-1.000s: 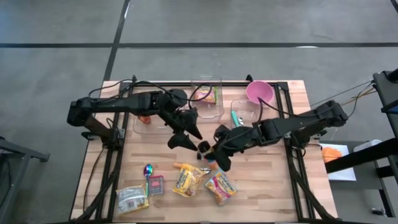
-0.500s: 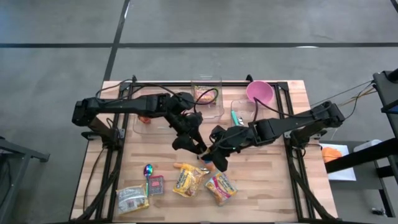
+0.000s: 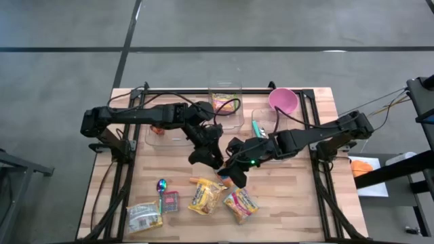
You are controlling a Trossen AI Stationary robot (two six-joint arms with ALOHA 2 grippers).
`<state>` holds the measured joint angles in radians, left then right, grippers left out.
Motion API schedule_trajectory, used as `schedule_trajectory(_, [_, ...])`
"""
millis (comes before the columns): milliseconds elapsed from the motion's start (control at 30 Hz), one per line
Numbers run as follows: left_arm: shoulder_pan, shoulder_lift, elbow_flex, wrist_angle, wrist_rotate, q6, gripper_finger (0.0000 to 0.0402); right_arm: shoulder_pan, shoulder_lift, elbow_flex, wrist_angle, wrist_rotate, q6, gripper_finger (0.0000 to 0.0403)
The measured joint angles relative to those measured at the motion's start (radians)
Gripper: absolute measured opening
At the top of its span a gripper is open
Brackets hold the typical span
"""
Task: Pick & Place Food Item
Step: Put the orange seasoning bottle into the left transparent bin
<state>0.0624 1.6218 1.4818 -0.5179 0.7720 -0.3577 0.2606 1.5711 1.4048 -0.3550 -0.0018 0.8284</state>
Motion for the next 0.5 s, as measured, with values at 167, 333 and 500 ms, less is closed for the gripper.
schedule_trajectory(167, [0.000,-0.002,0.000,0.001,0.006,0.002,0.0207,0.000,0.000,0.000,-0.002,0.000,0.003,0.0120])
schedule_trajectory(333, [0.000,-0.002,0.000,0.000,0.006,-0.002,0.0207,0.000,0.000,0.000,-0.001,0.000,0.003,0.0120])
schedule_trajectory(500, [0.000,-0.002,0.000,-0.001,0.006,-0.006,0.0207,0.000,0.000,0.000,0.004,0.000,0.000,0.0120])
